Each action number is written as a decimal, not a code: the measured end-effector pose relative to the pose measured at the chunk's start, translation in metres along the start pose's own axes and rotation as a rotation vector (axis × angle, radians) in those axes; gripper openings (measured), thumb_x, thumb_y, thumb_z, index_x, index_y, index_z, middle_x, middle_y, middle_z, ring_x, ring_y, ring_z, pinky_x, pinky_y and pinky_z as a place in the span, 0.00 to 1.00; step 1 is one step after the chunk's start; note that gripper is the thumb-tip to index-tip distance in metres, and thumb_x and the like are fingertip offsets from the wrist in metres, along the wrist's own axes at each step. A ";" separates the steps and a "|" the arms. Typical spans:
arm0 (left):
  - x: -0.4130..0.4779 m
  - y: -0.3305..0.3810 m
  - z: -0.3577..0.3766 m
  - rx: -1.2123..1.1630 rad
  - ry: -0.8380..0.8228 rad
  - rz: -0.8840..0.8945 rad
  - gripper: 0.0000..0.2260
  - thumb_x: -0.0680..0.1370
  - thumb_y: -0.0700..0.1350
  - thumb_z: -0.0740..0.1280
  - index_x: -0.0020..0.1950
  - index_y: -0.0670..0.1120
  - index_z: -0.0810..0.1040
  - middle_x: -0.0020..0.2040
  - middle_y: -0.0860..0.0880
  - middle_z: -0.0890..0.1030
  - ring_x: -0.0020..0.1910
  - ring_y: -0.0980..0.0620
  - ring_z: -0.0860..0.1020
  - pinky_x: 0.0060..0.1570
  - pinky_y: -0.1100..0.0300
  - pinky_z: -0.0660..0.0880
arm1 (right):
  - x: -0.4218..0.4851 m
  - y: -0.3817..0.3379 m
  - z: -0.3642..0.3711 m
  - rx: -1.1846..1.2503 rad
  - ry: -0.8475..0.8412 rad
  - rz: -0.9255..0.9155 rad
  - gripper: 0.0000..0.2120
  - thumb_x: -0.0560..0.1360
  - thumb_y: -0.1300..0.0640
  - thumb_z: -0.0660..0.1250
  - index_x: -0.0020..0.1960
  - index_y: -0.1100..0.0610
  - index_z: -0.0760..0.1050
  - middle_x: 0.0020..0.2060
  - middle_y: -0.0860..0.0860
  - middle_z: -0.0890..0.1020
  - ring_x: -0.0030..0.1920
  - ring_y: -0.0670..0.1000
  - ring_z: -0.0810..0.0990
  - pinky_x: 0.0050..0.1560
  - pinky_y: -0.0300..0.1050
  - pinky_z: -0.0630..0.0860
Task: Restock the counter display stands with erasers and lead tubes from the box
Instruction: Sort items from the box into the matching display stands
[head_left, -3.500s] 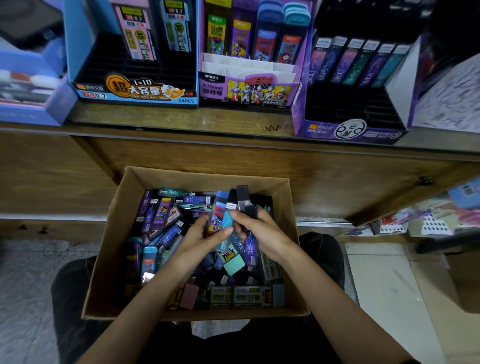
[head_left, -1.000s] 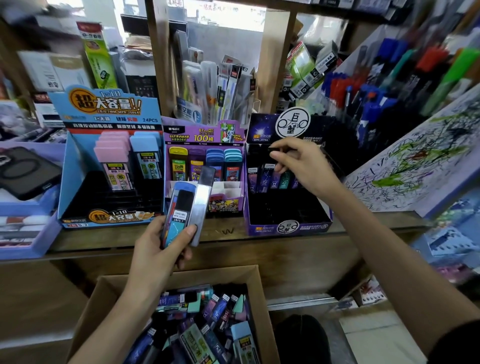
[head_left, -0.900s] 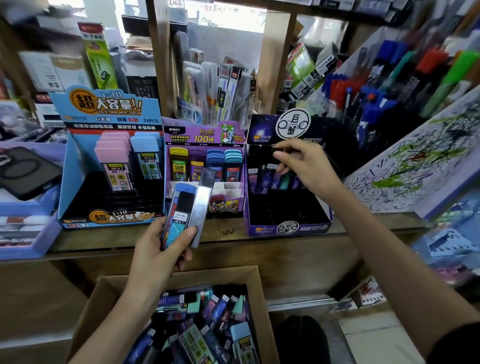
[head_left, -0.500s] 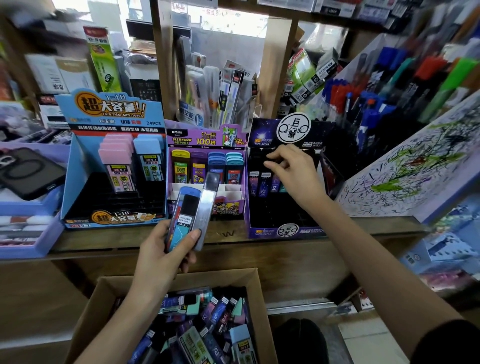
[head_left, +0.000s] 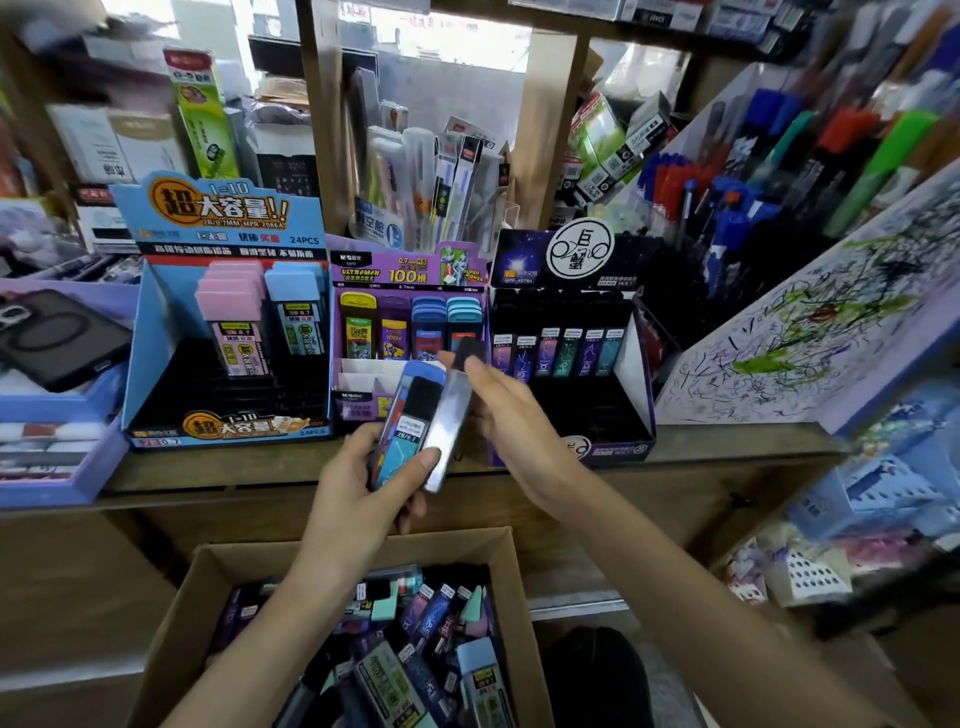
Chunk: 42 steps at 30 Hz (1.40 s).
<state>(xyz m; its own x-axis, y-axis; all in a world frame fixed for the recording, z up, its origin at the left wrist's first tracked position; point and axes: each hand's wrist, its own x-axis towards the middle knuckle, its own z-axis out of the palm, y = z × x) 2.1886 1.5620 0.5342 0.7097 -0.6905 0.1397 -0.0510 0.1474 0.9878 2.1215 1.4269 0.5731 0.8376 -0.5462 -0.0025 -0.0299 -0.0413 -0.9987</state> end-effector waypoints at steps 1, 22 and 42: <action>0.000 -0.001 0.002 0.006 0.005 0.005 0.15 0.69 0.49 0.69 0.51 0.44 0.75 0.29 0.50 0.78 0.25 0.54 0.74 0.23 0.63 0.70 | 0.000 0.001 0.000 0.025 0.041 -0.046 0.15 0.81 0.49 0.54 0.58 0.51 0.77 0.58 0.50 0.80 0.61 0.49 0.76 0.67 0.52 0.68; 0.007 0.007 0.017 -0.005 -0.001 -0.015 0.15 0.73 0.55 0.62 0.49 0.44 0.75 0.38 0.47 0.82 0.23 0.56 0.69 0.20 0.64 0.65 | 0.028 -0.034 -0.117 -0.211 0.369 -0.342 0.06 0.77 0.61 0.65 0.50 0.53 0.72 0.40 0.49 0.79 0.42 0.43 0.78 0.47 0.39 0.76; 0.005 0.001 0.017 0.005 0.009 -0.066 0.14 0.72 0.54 0.63 0.52 0.46 0.76 0.39 0.46 0.83 0.25 0.54 0.74 0.21 0.64 0.68 | 0.047 -0.001 -0.112 -0.543 0.367 -0.345 0.09 0.75 0.59 0.68 0.50 0.50 0.69 0.38 0.46 0.76 0.35 0.43 0.78 0.34 0.32 0.72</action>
<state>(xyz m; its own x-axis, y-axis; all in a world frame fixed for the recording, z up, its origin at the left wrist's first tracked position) 2.1797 1.5464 0.5369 0.7182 -0.6919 0.0741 -0.0080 0.0983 0.9951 2.0998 1.3077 0.5796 0.6151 -0.6680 0.4189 -0.1437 -0.6173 -0.7735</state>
